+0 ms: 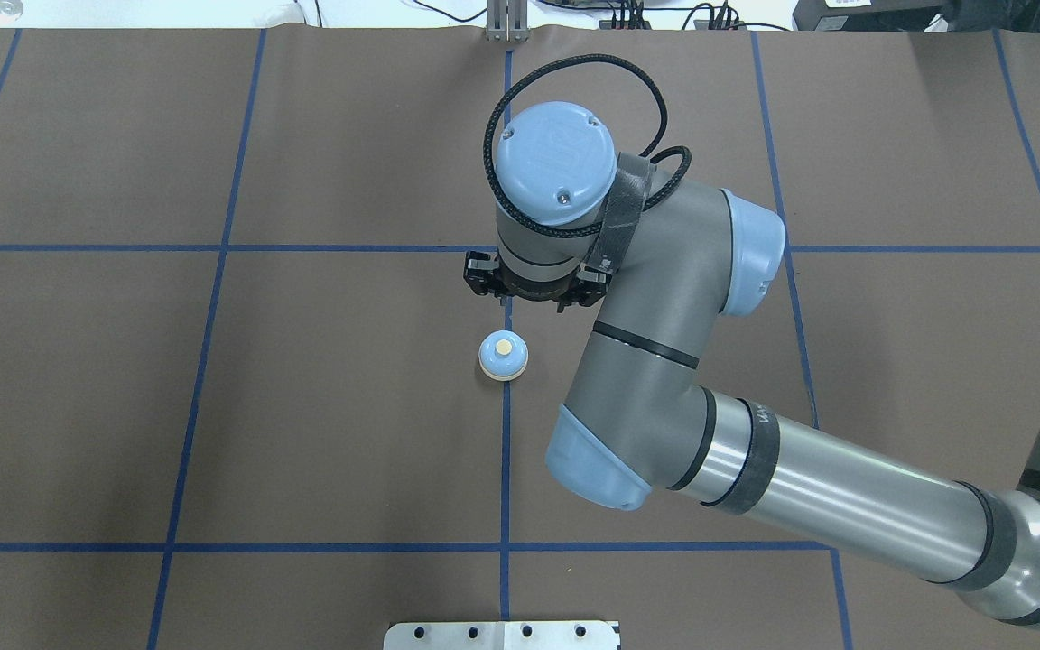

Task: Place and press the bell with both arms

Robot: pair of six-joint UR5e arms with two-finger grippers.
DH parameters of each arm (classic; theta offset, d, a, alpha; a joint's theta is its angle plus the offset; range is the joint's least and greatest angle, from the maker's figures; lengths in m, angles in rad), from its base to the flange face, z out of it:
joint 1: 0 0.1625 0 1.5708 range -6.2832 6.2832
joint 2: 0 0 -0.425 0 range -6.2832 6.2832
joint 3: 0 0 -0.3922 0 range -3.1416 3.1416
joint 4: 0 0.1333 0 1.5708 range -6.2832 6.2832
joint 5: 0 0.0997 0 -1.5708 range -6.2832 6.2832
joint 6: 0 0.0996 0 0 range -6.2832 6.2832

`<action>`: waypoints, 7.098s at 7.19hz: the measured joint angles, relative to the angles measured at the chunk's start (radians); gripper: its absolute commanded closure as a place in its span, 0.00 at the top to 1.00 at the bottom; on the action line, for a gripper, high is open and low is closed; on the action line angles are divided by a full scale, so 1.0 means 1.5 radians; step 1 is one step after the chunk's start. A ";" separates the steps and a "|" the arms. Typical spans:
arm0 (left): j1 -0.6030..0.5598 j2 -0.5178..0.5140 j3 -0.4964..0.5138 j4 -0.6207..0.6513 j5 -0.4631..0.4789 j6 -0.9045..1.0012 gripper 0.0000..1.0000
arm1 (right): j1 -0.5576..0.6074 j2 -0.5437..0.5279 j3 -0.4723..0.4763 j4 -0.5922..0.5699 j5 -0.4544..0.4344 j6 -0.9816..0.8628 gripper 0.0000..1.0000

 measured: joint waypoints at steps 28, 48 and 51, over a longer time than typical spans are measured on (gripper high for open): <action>-0.001 0.000 0.002 0.000 0.005 -0.001 1.00 | -0.044 0.015 -0.135 0.134 -0.030 0.012 0.00; -0.009 0.001 0.017 0.000 -0.034 -0.008 1.00 | 0.682 -0.665 0.001 0.182 0.233 -0.956 1.00; -0.014 0.000 0.013 -0.001 -0.036 -0.006 1.00 | 0.682 -0.668 -0.003 0.183 0.232 -0.953 1.00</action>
